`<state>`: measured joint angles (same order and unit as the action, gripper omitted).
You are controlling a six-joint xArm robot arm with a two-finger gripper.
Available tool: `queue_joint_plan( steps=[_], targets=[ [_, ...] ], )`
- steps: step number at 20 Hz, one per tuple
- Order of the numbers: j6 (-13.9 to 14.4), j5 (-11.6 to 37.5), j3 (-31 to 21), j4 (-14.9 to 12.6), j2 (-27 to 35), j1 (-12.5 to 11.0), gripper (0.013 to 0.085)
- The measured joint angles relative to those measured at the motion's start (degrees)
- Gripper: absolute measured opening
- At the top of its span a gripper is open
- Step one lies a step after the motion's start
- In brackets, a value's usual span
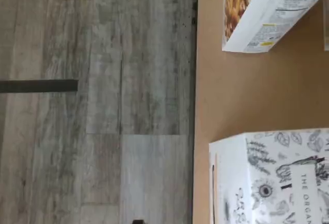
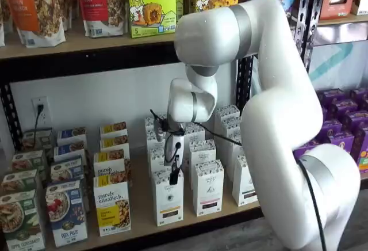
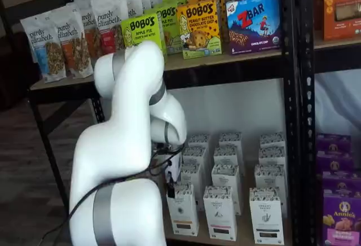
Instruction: Pick up the white box with a yellow strip in the middle, on the bottom shelf, the fourth box from the left
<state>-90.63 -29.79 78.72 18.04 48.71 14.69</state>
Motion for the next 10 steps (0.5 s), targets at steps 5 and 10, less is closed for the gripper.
queue_joint_plan(
  steps=[5, 10],
  targets=[
    [-2.0, 1.9, 2.2, 2.5, 2.3, 0.2, 0.0850],
    [-0.5, 1.6, 4.4, 0.4, 4.0, -0.2, 0.0850]
  ],
)
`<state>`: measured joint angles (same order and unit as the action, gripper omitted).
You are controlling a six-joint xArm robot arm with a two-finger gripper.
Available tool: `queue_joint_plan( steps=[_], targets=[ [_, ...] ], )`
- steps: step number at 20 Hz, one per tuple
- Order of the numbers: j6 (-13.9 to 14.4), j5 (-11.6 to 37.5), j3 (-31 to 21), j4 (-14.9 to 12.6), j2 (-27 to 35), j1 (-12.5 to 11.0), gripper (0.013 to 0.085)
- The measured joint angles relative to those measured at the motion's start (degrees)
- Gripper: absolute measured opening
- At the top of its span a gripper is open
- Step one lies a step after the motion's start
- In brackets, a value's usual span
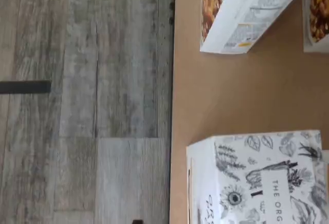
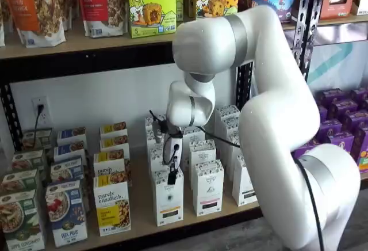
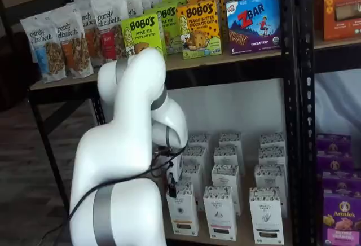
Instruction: Pick up the white box with a yellow strip in the middle, on the bottom shelf, the fourth box from the left
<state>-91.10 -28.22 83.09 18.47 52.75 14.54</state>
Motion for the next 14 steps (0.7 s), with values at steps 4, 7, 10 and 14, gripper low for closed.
queue_joint_plan(
  steps=[4, 7, 10, 14],
  targets=[
    [0.9, -0.2, 1.3, -1.5, 1.2, -0.4, 0.0850],
    [2.2, -1.8, 3.0, -3.2, 2.1, -0.7, 0.0850],
    [3.5, -2.8, 5.0, -4.8, 3.3, -0.9, 0.0850],
    [4.4, -3.6, 7.6, -6.0, 5.1, -1.2, 0.0850]
  ],
)
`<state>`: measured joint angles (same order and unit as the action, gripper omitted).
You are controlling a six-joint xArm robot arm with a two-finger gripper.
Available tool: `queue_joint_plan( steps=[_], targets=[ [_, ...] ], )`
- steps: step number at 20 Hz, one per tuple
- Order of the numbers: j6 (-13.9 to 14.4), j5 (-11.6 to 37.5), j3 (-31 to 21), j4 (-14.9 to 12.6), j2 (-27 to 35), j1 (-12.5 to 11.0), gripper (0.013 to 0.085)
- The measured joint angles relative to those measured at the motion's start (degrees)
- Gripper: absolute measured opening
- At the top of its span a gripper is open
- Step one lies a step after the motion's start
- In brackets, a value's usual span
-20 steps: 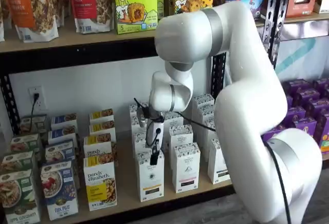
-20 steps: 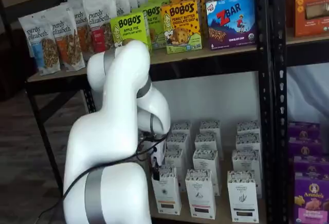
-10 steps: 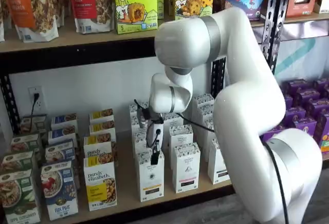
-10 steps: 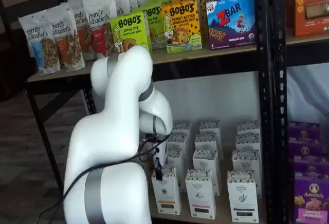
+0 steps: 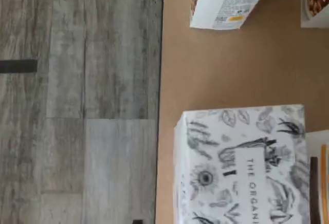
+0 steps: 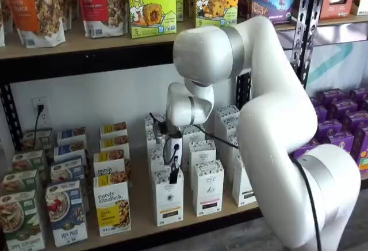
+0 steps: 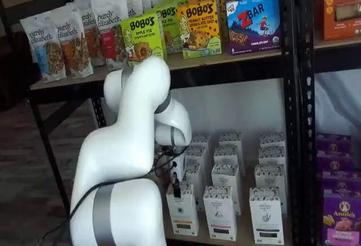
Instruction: Pick up the white box with a yellow strip in the middle, on the bottom shelf, the fourth box from the left
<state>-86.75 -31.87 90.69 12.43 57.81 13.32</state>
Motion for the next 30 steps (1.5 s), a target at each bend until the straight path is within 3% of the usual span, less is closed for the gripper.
queue_joint_plan(
  steps=[6, 11, 23, 30],
  targets=[
    [3.3, -4.5, 4.9, -4.1, 2.8, -0.4, 0.0850],
    [4.1, -6.0, 7.1, -4.7, 4.4, -0.1, 0.0850],
    [7.1, -3.9, 8.6, -6.9, 7.2, 1.1, 0.0850],
    [6.7, -3.9, 10.0, -6.6, 8.7, 1.0, 0.0850]
  ],
)
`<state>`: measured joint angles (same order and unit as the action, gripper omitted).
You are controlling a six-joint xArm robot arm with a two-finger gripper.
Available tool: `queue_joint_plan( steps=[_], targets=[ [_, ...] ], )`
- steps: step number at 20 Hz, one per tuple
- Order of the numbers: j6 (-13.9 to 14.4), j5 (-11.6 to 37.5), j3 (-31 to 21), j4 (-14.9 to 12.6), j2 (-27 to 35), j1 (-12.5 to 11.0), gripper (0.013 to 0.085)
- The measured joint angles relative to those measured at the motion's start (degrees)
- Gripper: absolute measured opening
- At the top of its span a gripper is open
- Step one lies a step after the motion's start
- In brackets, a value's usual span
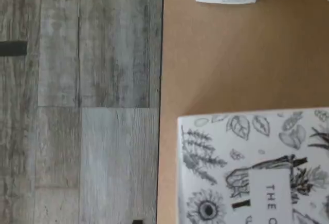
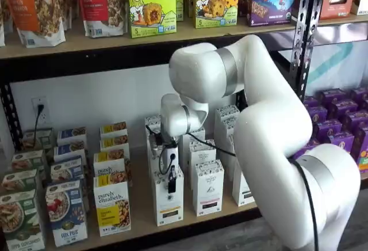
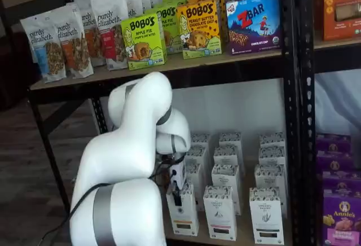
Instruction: Pick up the white box with a yellow strip in the middle, on the bottom shelf, the fourth box from the left
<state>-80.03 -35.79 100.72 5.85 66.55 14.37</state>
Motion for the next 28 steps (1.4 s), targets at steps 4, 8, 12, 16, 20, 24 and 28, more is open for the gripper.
queue_joint_plan(
  steps=[4, 8, 12, 16, 20, 24, 28],
  targets=[
    [-1.0, -1.0, 1.0, 1.2, 0.5, -0.1, 0.0770],
    [-0.9, -0.7, 1.2, 1.2, 0.7, 0.1, 0.0730],
    [-0.3, -1.3, 1.5, 0.6, 0.9, 0.1, 0.0730],
    [-0.4, -0.7, 0.8, 0.7, 0.6, 0.1, 0.0730],
    [-0.1, -0.4, 0.5, 0.3, 0.4, 0.1, 0.0730],
    [0.1, -0.8, 0.7, 0.2, 0.6, 0.2, 0.0730],
    [-0.4, -1.4, 1.1, 0.7, 0.6, 0.1, 0.0730]
  ],
)
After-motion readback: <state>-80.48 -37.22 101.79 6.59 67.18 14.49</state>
